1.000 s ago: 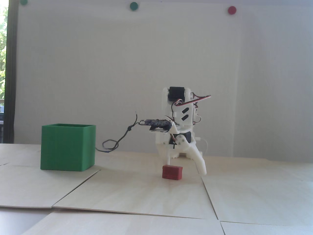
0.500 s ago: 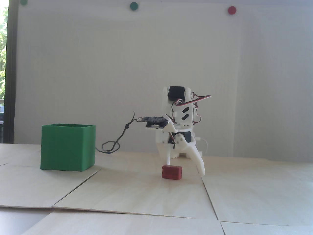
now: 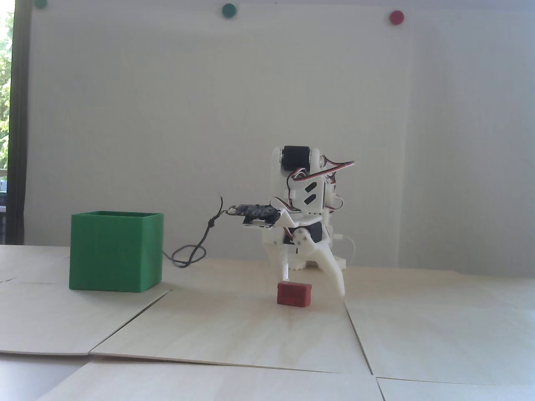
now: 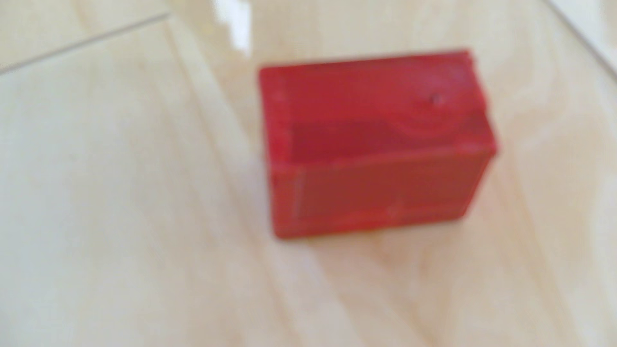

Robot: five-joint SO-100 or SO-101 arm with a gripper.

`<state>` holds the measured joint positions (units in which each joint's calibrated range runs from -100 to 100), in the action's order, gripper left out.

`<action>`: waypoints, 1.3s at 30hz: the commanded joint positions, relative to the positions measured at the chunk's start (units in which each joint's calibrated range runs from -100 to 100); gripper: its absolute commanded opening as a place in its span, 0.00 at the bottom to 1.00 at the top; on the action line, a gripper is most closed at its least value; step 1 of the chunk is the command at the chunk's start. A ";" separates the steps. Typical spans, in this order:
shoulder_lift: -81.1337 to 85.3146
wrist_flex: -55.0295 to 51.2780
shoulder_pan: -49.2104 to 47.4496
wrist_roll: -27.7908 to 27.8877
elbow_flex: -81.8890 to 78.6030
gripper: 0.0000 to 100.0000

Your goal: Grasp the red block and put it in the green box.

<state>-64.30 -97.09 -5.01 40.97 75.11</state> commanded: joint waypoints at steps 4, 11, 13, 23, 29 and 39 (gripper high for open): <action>8.36 -0.80 2.39 -0.47 3.42 0.31; 8.83 -0.72 4.32 -0.11 4.13 0.31; 9.62 -0.72 4.80 -0.11 3.68 0.31; 11.83 -0.72 5.05 -0.42 3.42 0.32; 10.65 -0.72 4.89 -0.16 3.42 0.32; 4.73 -0.72 4.72 -0.16 3.95 0.32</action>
<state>-61.89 -97.09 -0.34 40.97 75.02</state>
